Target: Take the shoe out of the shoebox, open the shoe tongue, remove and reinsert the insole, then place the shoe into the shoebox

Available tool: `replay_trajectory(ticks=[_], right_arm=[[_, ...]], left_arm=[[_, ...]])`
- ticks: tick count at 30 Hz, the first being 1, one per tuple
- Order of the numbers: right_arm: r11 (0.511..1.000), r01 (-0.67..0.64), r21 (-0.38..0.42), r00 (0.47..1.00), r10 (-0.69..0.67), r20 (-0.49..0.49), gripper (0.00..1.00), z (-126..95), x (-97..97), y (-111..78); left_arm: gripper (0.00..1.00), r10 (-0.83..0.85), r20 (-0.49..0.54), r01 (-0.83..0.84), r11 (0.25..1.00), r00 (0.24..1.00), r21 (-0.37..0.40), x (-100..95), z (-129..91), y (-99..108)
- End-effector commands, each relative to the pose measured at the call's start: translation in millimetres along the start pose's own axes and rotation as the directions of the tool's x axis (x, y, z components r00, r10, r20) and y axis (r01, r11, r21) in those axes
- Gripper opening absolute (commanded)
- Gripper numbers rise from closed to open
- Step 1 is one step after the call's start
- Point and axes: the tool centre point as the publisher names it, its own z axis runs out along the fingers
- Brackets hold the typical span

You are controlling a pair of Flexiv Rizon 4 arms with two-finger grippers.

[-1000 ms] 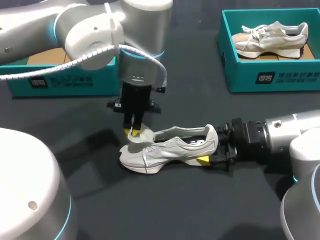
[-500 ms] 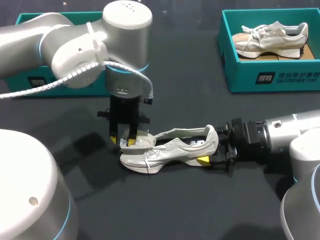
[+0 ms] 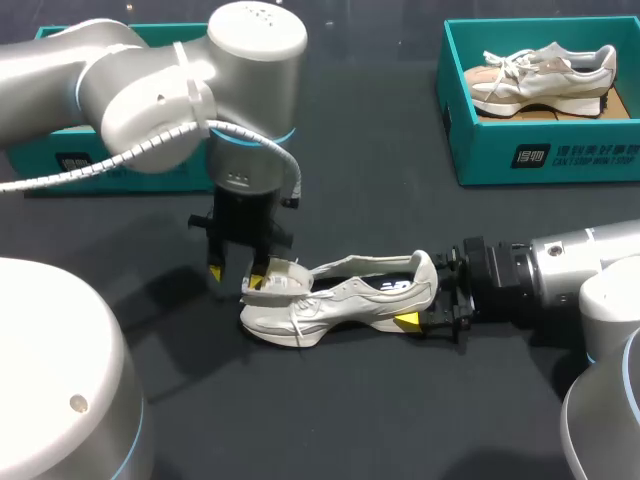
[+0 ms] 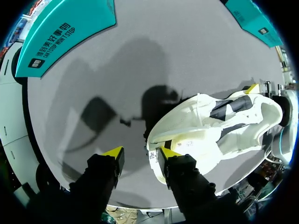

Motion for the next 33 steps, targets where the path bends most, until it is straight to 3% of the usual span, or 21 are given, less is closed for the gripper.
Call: replay_trajectory(ticks=[1, 7, 8, 10, 11, 13, 15, 16, 17, 19, 20, 21, 32, 33], right_arm=[[1.0, 0.001, 0.002, 1.0, -0.001, 0.0, 0.0, -0.4, 0.1, -0.7], [1.0, 0.001, 0.002, 1.0, -0.001, 0.0, 0.0, -0.4, 0.1, -0.7], [1.0, 0.001, 0.002, 1.0, -0.001, 0.0, 0.0, -0.4, 0.1, -0.7], [1.0, 0.001, 0.002, 1.0, -0.001, 0.0, 0.0, -0.4, 0.1, -0.7], [1.0, 0.001, 0.002, 1.0, -0.001, 0.0, 0.0, -0.4, 0.1, -0.7], [1.0, 0.001, 0.002, 1.0, -0.001, 0.0, 0.0, -0.4, 0.1, -0.7], [1.0, 0.001, 0.002, 1.0, -0.001, 0.0, 0.0, -0.4, 0.1, -0.7], [1.0, 0.001, 0.002, 1.0, -0.001, 0.0, 0.0, -0.4, 0.1, -0.7], [1.0, 0.001, 0.002, 1.0, -0.001, 0.0, 0.0, -0.4, 0.1, -0.7], [1.0, 0.001, 0.002, 1.0, -0.001, 0.0, 0.0, -0.4, 0.1, -0.7], [1.0, 0.001, 0.002, 1.0, -0.001, 0.0, 0.0, -0.4, 0.1, -0.7], [1.0, 0.001, 0.002, 1.0, -0.001, 0.0, 0.0, -0.4, 0.1, -0.7], [1.0, 0.001, 0.002, 1.0, -0.001, 0.0, 0.0, -0.4, 0.1, -0.7], [1.0, 0.001, 0.002, 1.0, -0.001, 0.0, 0.0, -0.4, 0.1, -0.7]], left_arm=[[0.46, 0.045, -0.066, -0.041, 0.997, 0.997, 0.068, -20.2, -45.8, 9.5], [0.49, 0.282, -0.127, -0.26, 0.952, 0.951, 0.164, -6.6, -98.7, 8.2], [0.52, 0.333, -0.139, -0.306, 0.934, 0.933, 0.182, -3.4, -105.0, 8.4], [0.68, 0.448, -0.147, -0.414, 0.885, 0.882, 0.214, 4.6, -115.8, 7.4], [0.71, 0.521, -0.145, -0.481, 0.843, 0.841, 0.239, 8.8, -119.1, 7.5], [0.6, 0.663, -0.15, -0.619, 0.742, 0.733, 0.258, 16.0, -125.2, 7.3], [0.38, 0.754, -0.143, -0.701, 0.651, 0.641, 0.291, 23.7, -131.2, 9.2], [0.14, 0.798, -0.129, -0.741, 0.597, 0.589, 0.306, 27.8, -134.5, 11.2], [0.0, 0.845, -0.101, -0.783, 0.526, 0.525, 0.334, 31.3, -137.1, 13.8], [0.0, 0.929, -0.002, -0.856, 0.343, 0.371, 0.386, 36.0, -140.1, 18.3], [0.0, 0.941, 0.023, -0.866, 0.3, 0.337, 0.4, 40.7, -142.6, 19.9], [0.0, 0.925, -0.001, -0.848, 0.35, 0.381, 0.398, 49.5, -146.0, 21.4], [0.0, 0.925, -0.001, -0.848, 0.35, 0.381, 0.398, 49.5, -146.0, 21.4], [0.0, 0.922, 0.059, -0.851, 0.327, 0.383, 0.411, 52.8, -143.4, 22.1]])
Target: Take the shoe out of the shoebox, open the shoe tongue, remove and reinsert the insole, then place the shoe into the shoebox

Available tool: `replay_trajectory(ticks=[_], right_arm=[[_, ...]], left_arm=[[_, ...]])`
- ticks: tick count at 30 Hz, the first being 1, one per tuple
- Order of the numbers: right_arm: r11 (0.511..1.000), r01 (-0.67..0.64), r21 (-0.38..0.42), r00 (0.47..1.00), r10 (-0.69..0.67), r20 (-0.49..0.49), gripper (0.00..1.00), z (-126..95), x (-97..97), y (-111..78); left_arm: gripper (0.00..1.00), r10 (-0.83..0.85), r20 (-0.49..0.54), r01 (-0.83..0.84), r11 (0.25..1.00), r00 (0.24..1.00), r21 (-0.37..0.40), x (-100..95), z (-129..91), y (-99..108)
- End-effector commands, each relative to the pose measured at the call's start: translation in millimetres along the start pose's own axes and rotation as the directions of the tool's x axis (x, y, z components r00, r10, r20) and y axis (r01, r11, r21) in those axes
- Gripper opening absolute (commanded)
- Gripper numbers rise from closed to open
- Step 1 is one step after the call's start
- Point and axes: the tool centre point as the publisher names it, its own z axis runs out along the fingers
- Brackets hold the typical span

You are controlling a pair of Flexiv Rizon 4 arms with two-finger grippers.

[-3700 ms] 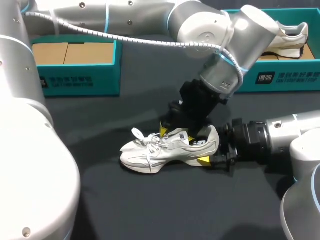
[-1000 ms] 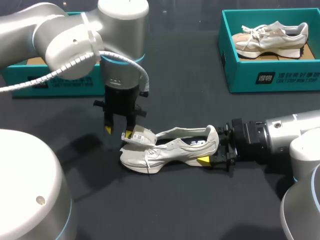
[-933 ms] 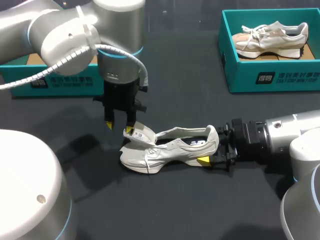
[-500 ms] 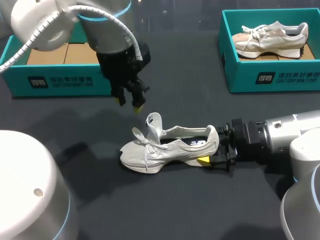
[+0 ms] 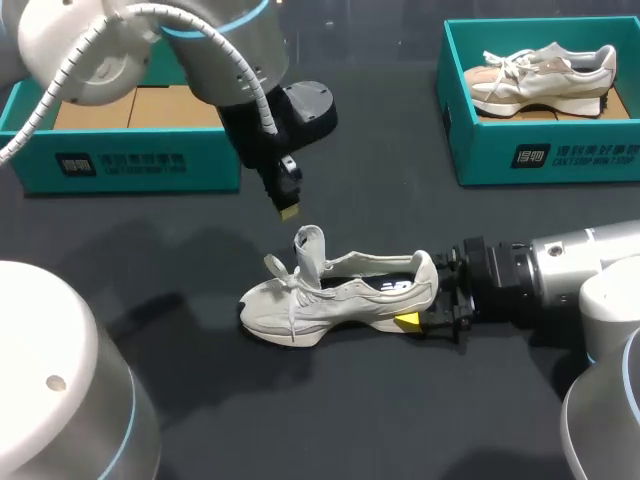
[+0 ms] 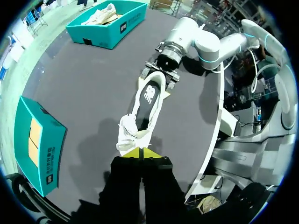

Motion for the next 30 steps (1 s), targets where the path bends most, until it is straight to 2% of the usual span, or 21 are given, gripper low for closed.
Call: replay_trajectory(ticks=[1, 3, 4, 6, 9, 11, 22, 24, 26, 30], right_arm=[[1.0, 0.0, 0.002, 1.0, 0.0, 0.0, 0.0, -0.2, 0.1, -0.2], [1.0, 0.0, 0.002, 1.0, 0.0, 0.0, 0.0, -0.2, 0.1, -0.2], [1.0, 0.0, 0.002, 1.0, 0.0, 0.0, 0.0, -0.2, 0.1, -0.2], [1.0, 0.0, 0.002, 1.0, 0.0, 0.0, 0.0, -0.2, 0.1, -0.2], [1.0, 0.0, 0.002, 1.0, 0.0, 0.0, 0.0, -0.2, 0.1, -0.2], [1.0, 0.0, 0.002, 1.0, 0.0, 0.0, 0.0, -0.2, 0.1, -0.2], [1.0, 0.0, 0.002, 1.0, 0.0, 0.0, 0.0, -0.2, 0.1, -0.2], [1.0, 0.0, 0.002, 1.0, 0.0, 0.0, 0.0, -0.2, 0.1, -0.2], [1.0, 0.0, 0.002, 1.0, 0.0, 0.0, 0.0, -0.2, 0.1, -0.2], [1.0, 0.0, 0.002, 1.0, 0.0, 0.0, 0.0, -0.2, 0.1, -0.2]], left_arm=[[0.0, 0.255, 0.089, -0.264, 0.958, 0.963, 0.111, 2.9, 8.9, 5.6], [0.0, 0.315, 0.065, -0.321, 0.942, 0.947, 0.095, 5.5, 15.9, -4.5], [0.0, 0.311, 0.107, -0.322, 0.94, 0.944, 0.113, 7.9, 18.4, -8.6], [0.0, 0.346, 0.094, -0.355, 0.929, 0.934, 0.101, 14.0, 24.1, -15.6], [0.0, 0.375, 0.151, -0.391, 0.915, 0.915, 0.102, 27.0, 37.0, -29.7], [0.0, 0.407, 0.21, -0.429, 0.9, 0.889, 0.071, 39.5, 50.2, -40.3], [0.0, 0.407, 0.21, -0.429, 0.9, 0.889, 0.071, 39.5, 50.2, -40.3], [0.0, 0.411, 0.222, -0.435, 0.898, 0.884, 0.069, 36.1, 57.5, -47.4], [0.0, 0.431, 0.15, -0.447, 0.89, 0.89, 0.092, 30.8, 65.2, -58.5], [0.0, 0.477, 0.122, -0.49, 0.863, 0.87, 0.119, 25.1, 80.3, -79.1]])
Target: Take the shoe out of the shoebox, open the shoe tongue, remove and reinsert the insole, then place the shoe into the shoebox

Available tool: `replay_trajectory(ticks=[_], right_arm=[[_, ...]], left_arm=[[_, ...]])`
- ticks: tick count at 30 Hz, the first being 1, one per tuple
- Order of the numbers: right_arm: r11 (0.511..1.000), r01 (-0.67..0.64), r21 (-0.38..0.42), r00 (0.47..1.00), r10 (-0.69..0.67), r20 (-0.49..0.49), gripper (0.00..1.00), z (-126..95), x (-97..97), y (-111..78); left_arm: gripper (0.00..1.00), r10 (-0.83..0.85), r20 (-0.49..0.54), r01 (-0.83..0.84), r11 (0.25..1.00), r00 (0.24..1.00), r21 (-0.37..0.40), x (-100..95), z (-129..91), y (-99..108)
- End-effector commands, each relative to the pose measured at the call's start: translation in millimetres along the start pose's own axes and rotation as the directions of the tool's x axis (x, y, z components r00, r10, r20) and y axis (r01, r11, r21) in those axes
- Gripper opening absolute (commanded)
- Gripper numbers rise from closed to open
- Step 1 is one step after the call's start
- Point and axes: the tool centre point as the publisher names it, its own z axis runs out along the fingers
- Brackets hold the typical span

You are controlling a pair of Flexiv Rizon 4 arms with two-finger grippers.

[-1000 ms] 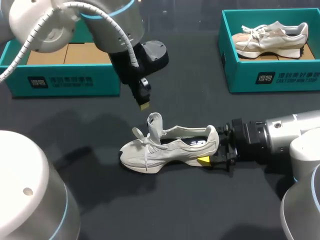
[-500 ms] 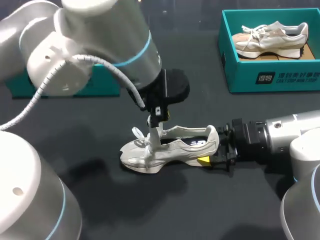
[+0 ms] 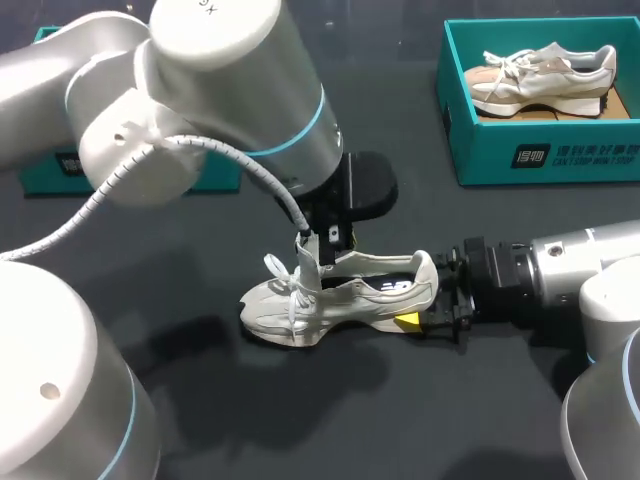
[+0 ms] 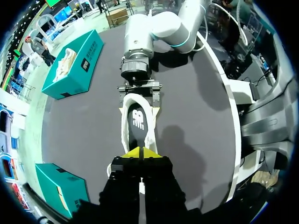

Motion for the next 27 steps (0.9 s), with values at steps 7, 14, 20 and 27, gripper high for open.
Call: replay_trajectory(ticks=[7, 14, 20, 27], right_arm=[[1.0, 0.0, 0.002, 1.0, 0.0, 0.0, 0.0, 0.0, 0.2, -0.1], [1.0, 0.0, 0.002, 1.0, 0.0, 0.0, 0.0, 0.0, 0.2, -0.1], [1.0, 0.0, 0.002, 1.0, 0.0, 0.0, 0.0, 0.0, 0.2, -0.1], [1.0, 0.0, 0.002, 1.0, 0.0, 0.0, 0.0, 0.0, 0.2, -0.1]], left_arm=[[0.0, 0.036, -0.076, -0.034, 0.999, 0.996, 0.026, -17.3, 30.2, -14.9], [0.0, 0.042, -0.099, -0.043, 0.999, 0.994, -0.013, -18.5, 65.1, -25.7], [0.0, 0.083, -0.146, -0.087, 0.996, 0.986, -0.024, -17.2, 92.0, -27.9], [0.0, 0.083, -0.146, -0.087, 0.996, 0.986, -0.024, -17.2, 92.0, -27.9]])
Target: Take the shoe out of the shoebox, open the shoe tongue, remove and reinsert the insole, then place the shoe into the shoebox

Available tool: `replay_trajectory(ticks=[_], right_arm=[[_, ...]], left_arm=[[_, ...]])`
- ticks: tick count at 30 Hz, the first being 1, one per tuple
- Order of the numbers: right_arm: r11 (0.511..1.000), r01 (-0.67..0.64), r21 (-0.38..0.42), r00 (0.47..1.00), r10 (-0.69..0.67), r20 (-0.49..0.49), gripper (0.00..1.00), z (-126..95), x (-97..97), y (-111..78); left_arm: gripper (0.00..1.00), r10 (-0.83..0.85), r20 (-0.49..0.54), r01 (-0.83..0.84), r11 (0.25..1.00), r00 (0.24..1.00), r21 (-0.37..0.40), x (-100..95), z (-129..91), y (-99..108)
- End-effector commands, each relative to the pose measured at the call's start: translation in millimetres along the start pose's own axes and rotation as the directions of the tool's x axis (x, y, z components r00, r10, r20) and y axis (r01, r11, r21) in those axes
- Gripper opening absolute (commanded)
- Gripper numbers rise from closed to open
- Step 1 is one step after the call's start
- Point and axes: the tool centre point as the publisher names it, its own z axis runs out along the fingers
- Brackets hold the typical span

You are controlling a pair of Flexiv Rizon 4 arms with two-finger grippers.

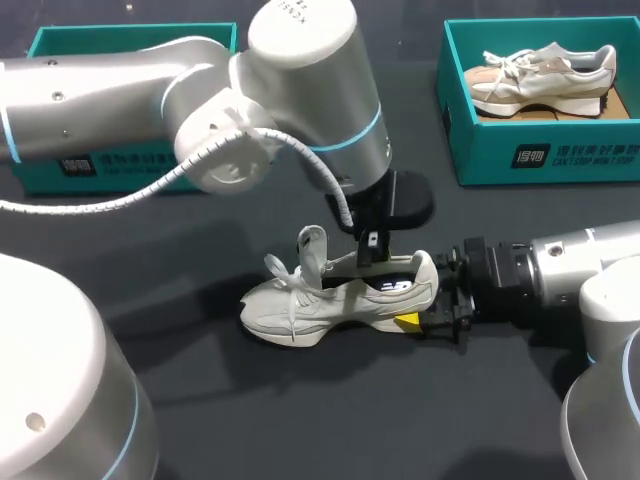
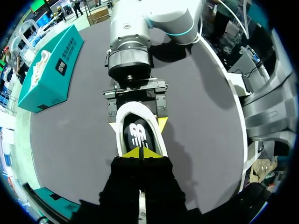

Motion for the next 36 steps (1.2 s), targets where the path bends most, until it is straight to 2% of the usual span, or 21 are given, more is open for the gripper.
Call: replay_trajectory(ticks=[1, 8, 17, 27, 35, 36], right_arm=[[1.0, 0.0, 0.002, 1.0, 0.0, 0.0, 0.0, -0.1, 0.1, -0.2], [1.0, 0.0, 0.002, 1.0, 0.0, 0.0, 0.0, -0.1, 0.1, -0.2], [1.0, 0.0, 0.002, 1.0, 0.0, 0.0, 0.0, -0.1, 0.1, -0.2], [1.0, 0.0, 0.002, 1.0, 0.0, 0.0, 0.0, -0.1, 0.1, -0.2], [1.0, 0.0, 0.002, 1.0, 0.0, 0.0, 0.0, -0.1, 0.1, -0.2], [1.0, 0.0, 0.002, 1.0, 0.0, 0.0, 0.0, -0.1, 0.1, -0.2]], left_arm=[[0.0, 0.0, -0.003, 0.0, 1.0, 1.0, -0.006, -1.5, 3.9, -3.7], [0.0, -0.01, -0.038, 0.007, 0.998, 0.999, -0.059, 3.8, 31.1, 2.7], [0.0, -0.065, -0.088, 0.056, 0.993, 0.994, -0.102, 10.2, 48.9, 21.6], [0.0, -0.075, -0.214, 0.057, 0.994, 0.974, -0.092, 20.5, 46.5, 38.1], [0.0, -0.03, -0.189, 0.012, 0.995, 0.981, -0.094, 30.1, 50.7, 37.4], [0.04, -0.029, -0.185, 0.011, 0.995, 0.982, -0.095, 31.0, 51.7, 37.3]])
